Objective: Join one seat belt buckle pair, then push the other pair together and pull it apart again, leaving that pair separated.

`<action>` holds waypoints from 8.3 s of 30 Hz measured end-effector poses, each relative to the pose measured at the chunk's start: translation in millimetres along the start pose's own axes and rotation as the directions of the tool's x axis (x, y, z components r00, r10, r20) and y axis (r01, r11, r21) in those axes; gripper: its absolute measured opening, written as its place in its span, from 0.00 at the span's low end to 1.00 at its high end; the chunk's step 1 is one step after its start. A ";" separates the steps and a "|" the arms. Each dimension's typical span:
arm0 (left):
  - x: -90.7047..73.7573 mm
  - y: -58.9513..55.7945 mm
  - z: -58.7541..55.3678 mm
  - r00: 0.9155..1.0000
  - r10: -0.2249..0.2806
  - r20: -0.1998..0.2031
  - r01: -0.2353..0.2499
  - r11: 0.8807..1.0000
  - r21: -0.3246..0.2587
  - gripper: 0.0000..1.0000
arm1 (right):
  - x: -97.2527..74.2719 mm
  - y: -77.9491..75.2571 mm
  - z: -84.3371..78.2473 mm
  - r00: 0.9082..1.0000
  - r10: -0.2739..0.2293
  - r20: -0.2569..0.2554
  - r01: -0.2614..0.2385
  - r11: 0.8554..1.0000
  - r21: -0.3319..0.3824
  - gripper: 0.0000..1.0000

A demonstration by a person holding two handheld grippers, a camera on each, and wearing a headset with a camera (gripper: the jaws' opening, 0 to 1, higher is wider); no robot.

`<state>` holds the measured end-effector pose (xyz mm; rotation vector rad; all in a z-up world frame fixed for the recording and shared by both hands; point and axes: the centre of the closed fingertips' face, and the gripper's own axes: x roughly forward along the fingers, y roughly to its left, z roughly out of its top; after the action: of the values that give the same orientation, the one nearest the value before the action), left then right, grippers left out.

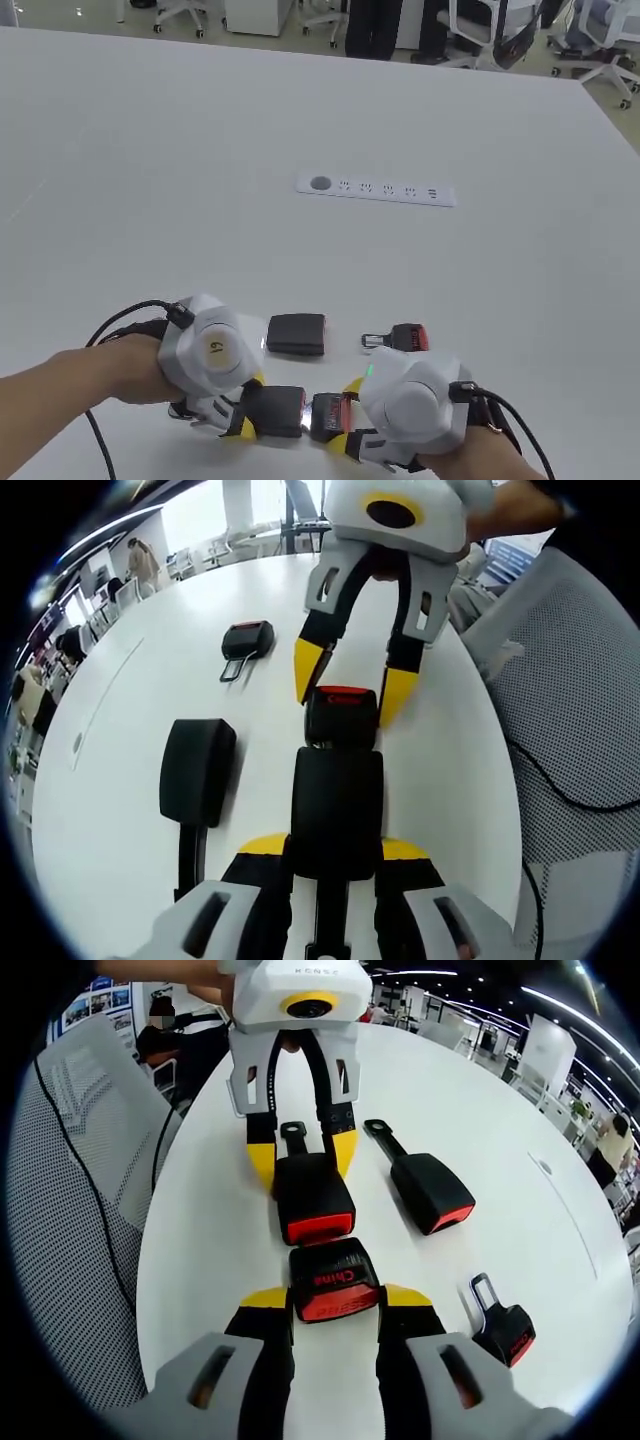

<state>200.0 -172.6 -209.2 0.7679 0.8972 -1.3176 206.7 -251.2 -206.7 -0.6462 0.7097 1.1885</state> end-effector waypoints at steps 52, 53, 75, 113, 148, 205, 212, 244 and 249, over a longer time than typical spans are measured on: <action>-0.9 0.4 0.6 0.999 -0.026 -0.023 0.026 1.000 0.005 0.32 | -6.6 6.1 -0.9 0.997 0.069 -0.043 -0.073 0.992 -0.099 0.28; -0.9 0.2 0.7 0.999 -0.026 -0.025 0.026 1.000 0.006 0.32 | -6.3 6.2 -0.9 0.997 0.068 -0.045 -0.073 0.993 -0.098 0.28; -1.4 -0.8 0.8 0.999 -0.031 -0.012 0.031 1.000 -0.001 0.34 | -6.2 5.8 -1.3 0.996 0.078 -0.030 -0.081 0.992 -0.094 0.31; -48.8 44.1 32.7 0.992 0.093 0.085 -0.088 0.995 -0.055 0.57 | -54.2 -45.0 13.2 1.000 -0.022 0.003 0.022 0.999 -0.039 0.60; -16.6 97.0 31.2 0.997 0.077 0.025 -0.076 0.996 -0.051 0.46 | -54.5 -109.2 -43.3 0.996 -0.037 -0.082 0.035 0.999 -0.024 0.48; 9.1 100.2 18.0 0.995 -0.010 -0.103 0.018 0.997 0.075 0.32 | -30.1 -113.8 -53.7 0.986 0.029 -0.167 -0.038 0.998 -0.052 0.32; 10.2 100.8 16.9 0.994 -0.014 -0.111 0.024 0.996 0.087 0.32 | -25.0 -107.9 -46.4 0.987 0.029 -0.160 -0.037 0.998 -0.050 0.32; 9.7 98.3 20.0 0.993 -0.018 -0.113 0.028 0.996 0.090 0.31 | -7.6 -104.8 -19.1 0.993 0.041 -0.113 -0.048 0.997 -0.062 0.32; 9.5 97.6 20.9 0.994 -0.020 -0.108 0.030 0.995 0.097 0.31 | -4.0 -102.0 -14.5 0.993 0.047 -0.105 -0.053 0.997 -0.059 0.32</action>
<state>299.6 -184.5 -210.5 0.9130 0.9346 -1.3610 302.1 -290.2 -204.8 -0.7495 0.7827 1.2335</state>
